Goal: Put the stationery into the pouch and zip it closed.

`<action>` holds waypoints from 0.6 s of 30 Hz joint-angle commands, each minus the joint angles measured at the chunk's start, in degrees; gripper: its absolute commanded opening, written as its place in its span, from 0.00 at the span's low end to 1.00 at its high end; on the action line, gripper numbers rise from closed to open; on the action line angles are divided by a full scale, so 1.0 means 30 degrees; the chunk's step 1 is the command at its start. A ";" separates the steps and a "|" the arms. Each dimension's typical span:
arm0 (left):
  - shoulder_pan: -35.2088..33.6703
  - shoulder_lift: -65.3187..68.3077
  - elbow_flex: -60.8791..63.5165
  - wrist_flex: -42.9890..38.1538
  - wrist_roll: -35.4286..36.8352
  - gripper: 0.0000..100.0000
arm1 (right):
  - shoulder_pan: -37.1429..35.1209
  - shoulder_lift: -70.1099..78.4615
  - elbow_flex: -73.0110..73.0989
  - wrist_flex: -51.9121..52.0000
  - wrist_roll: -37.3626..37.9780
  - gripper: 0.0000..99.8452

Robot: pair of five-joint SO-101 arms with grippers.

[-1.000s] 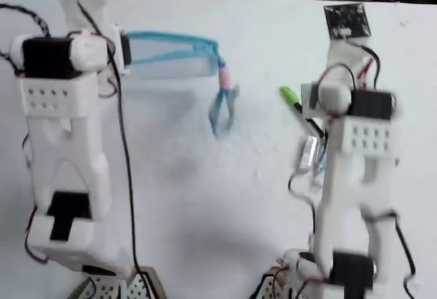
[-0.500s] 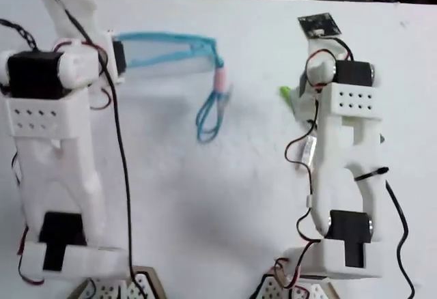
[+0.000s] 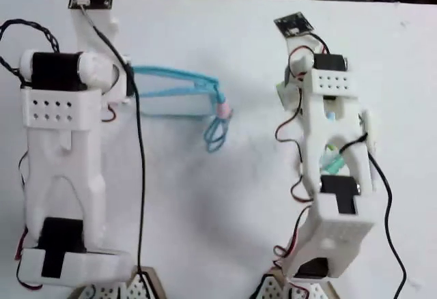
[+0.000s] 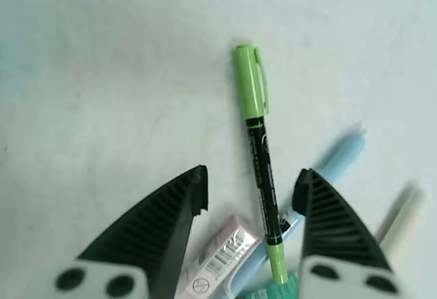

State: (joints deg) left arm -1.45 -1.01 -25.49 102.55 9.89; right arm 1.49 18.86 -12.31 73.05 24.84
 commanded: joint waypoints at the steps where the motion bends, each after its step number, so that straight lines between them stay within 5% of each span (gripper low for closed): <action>1: 0.0103 0.0835 -0.2286 0.0029 -0.0059 0.02 | -0.0249 0.1890 -0.3018 -0.0161 0.0117 0.25; 6: 0.0190 0.0835 -0.6388 0.0029 -0.0059 0.02 | -0.0366 0.6286 -0.6242 -0.0132 0.0117 0.24; 14: 0.0249 0.0864 -0.5568 0.0029 -0.0059 0.02 | -0.0513 1.2293 -1.1839 -0.0044 0.0117 0.23; 18: 0.0220 0.0864 -0.4777 0.0029 -0.0059 0.02 | -0.0689 1.3993 -1.4652 0.1187 0.0147 0.08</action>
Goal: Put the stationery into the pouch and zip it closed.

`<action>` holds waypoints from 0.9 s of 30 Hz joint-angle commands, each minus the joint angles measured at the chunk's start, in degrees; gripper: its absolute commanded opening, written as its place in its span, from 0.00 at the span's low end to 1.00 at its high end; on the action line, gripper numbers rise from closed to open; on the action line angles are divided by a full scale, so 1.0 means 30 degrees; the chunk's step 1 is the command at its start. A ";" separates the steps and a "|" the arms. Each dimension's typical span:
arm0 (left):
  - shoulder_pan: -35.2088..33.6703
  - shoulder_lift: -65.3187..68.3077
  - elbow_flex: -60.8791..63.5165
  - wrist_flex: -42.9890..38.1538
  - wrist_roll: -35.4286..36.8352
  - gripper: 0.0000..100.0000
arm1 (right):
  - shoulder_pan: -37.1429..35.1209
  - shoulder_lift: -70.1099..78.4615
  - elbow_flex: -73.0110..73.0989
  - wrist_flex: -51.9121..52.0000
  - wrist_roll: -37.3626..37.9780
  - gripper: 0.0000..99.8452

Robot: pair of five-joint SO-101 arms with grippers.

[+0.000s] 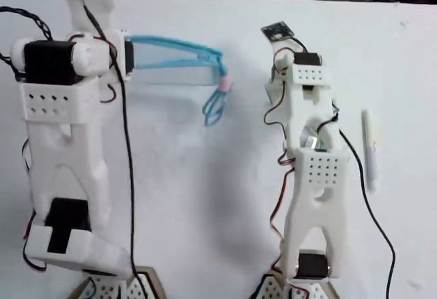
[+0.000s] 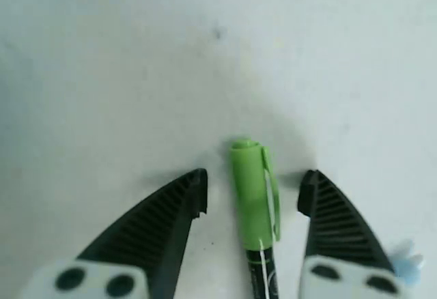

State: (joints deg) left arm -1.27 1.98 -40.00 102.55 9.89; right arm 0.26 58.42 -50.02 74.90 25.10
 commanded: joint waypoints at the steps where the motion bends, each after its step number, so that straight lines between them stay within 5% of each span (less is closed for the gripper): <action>1: 0.0161 -0.0132 0.0117 0.0000 -0.0059 0.02 | -0.0308 0.1070 -0.2842 0.1011 0.0088 0.02; 14: 0.0132 -0.0132 0.0000 -0.0029 0.0498 0.02 | -0.0513 0.0982 -1.2513 0.8864 -0.0381 0.02; 23: 0.0073 -0.0132 0.0088 -0.0029 0.0498 0.02 | -0.1509 -0.7487 -1.4652 0.8894 -0.4484 0.02; 27: 0.0073 -0.0132 0.0147 -0.0029 0.0498 0.02 | -0.3121 -1.2234 -1.4828 0.8864 -0.8410 0.02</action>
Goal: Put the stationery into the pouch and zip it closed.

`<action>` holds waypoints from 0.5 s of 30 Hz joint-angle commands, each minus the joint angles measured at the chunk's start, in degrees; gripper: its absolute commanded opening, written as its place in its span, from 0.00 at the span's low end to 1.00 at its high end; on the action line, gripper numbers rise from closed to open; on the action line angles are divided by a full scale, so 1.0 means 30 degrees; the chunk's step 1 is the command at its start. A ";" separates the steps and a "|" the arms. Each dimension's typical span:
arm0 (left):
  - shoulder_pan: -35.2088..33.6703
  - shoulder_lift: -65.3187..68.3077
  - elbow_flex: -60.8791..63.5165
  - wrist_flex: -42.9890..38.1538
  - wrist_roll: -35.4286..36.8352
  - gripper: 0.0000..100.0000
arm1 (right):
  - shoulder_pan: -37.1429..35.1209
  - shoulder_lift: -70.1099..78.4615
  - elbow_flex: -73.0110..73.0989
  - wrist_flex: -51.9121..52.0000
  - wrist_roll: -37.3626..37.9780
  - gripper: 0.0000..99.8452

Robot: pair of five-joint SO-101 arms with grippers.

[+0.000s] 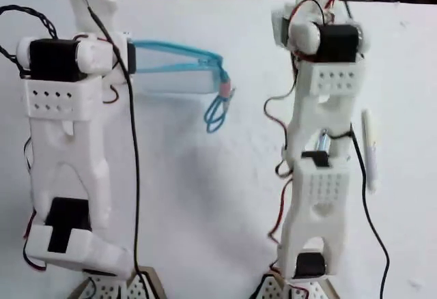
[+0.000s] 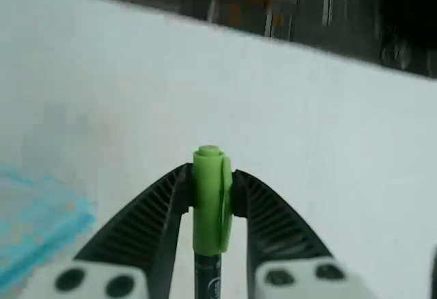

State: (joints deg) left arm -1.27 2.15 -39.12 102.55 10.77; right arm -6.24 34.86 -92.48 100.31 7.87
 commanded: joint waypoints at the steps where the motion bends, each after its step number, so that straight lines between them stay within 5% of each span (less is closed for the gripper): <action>1: 0.0073 -0.0190 -0.0147 -0.0029 0.0205 0.02 | -0.1333 -0.5436 -0.0674 0.0366 -0.3810 0.02; 7: 0.0161 -0.0161 -0.0117 -0.0029 0.0205 0.02 | -0.4440 -0.9187 -0.0674 0.0337 -0.6769 0.02; 15: 0.0161 -0.0103 -0.0117 0.0000 0.0205 0.02 | -0.7722 -0.9626 -0.1026 -0.3326 -0.7004 0.02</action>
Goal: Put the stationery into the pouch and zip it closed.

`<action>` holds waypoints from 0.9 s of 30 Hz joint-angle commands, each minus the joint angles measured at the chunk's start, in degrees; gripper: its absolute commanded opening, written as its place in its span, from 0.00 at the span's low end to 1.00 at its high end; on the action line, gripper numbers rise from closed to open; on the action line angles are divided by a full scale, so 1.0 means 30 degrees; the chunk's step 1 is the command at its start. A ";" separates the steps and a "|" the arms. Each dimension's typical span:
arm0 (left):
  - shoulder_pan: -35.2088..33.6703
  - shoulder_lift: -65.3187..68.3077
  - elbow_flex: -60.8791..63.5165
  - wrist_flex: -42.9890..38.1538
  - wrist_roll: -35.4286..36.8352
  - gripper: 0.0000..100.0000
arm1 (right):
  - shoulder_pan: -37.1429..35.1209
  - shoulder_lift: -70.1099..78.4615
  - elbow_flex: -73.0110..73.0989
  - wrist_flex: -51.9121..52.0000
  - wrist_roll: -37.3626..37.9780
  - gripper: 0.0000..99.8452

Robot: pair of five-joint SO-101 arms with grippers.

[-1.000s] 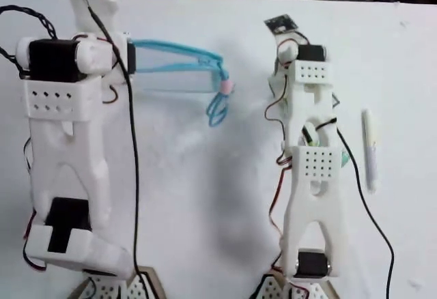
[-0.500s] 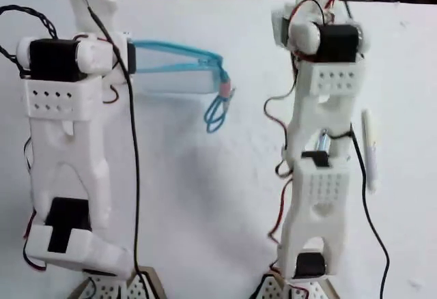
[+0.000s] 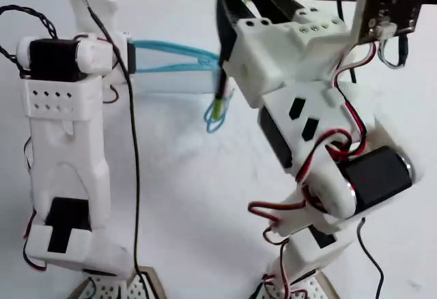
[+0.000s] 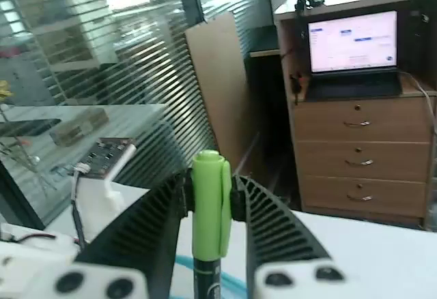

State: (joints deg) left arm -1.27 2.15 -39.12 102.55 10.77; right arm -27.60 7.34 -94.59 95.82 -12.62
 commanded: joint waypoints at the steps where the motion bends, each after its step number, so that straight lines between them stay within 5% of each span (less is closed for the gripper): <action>1: 0.0161 -0.0103 -0.0117 0.0000 0.0205 0.02 | -0.0747 -0.0454 -0.0234 -0.2505 -0.0176 0.02; 13: 0.0190 -0.0103 -0.0117 0.0000 0.0205 0.02 | -0.1245 0.3619 -0.0410 -0.5495 0.1934 0.02; 20: 0.0073 -0.0190 -0.0117 0.0000 0.0205 0.02 | -0.1480 -0.0015 -0.0381 0.2183 0.1055 0.02; 27: 0.0190 -0.0103 -0.0117 0.0000 0.0205 0.02 | 0.0542 -0.7780 0.5216 0.1978 0.0264 0.02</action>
State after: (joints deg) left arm -1.27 2.15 -39.12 102.55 10.77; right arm -26.81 -5.85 -89.76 100.48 -11.30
